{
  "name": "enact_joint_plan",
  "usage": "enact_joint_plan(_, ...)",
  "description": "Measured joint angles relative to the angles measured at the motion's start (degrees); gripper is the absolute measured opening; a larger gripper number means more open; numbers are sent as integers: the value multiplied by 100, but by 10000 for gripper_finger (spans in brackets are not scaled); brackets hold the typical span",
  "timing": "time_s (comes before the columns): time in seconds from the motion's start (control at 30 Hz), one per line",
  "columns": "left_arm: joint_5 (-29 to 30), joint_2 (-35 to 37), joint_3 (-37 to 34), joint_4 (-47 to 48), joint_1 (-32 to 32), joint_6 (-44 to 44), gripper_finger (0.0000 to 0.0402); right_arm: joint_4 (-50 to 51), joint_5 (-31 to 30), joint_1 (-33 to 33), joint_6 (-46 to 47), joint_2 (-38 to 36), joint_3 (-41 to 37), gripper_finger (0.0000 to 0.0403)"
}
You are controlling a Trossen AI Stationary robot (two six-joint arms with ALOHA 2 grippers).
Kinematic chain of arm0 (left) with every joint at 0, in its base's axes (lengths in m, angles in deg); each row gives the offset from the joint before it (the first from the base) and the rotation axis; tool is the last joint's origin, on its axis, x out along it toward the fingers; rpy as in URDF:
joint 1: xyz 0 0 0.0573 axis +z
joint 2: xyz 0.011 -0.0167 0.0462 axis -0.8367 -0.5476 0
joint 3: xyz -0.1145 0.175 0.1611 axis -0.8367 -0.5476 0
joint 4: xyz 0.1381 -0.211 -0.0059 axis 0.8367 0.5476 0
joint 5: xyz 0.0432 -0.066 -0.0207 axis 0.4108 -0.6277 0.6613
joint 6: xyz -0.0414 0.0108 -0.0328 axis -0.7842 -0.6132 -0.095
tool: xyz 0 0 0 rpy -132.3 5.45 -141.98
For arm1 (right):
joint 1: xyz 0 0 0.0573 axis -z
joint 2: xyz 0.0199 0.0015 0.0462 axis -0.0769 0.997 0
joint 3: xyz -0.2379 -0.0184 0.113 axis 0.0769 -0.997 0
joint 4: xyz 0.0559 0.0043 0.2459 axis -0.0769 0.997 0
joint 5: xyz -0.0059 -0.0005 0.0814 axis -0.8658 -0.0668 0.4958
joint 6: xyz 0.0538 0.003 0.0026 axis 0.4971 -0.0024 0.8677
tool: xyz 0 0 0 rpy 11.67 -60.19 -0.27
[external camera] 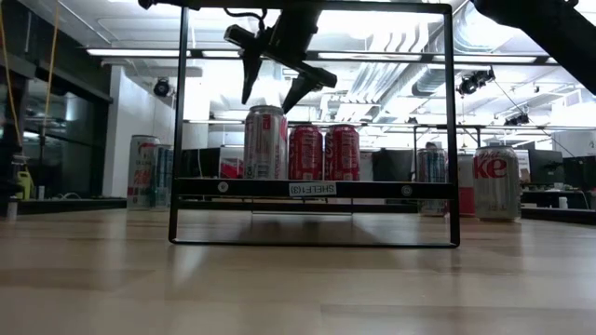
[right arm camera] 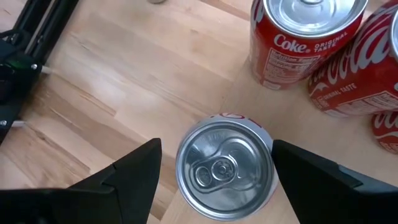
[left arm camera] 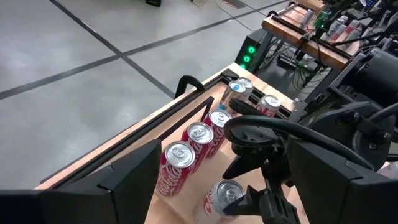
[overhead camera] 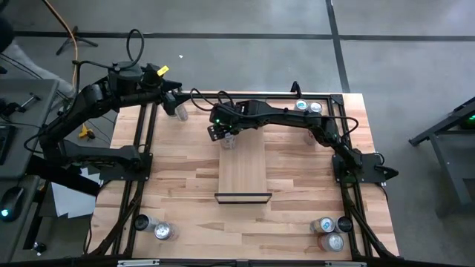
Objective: Place canned beverage on shelf
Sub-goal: Put the top left red silver soda can on the shelf
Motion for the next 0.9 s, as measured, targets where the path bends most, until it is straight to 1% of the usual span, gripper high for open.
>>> enact_joint_plan(0.4,0,-4,0,26,2,-2,298,-72,-157,-48,9,251,5,291)
enact_joint_plan(0.7,22,-4,0,11,0,0,298,19,-142,-48,-35,266,5,291)
enact_joint_plan(0.83,44,-4,0,9,0,0,298,45,-163,-71,-229,266,4,289)
enact_joint_plan(0.9,44,-4,0,-2,0,1,298,50,-198,-76,-362,263,3,282)
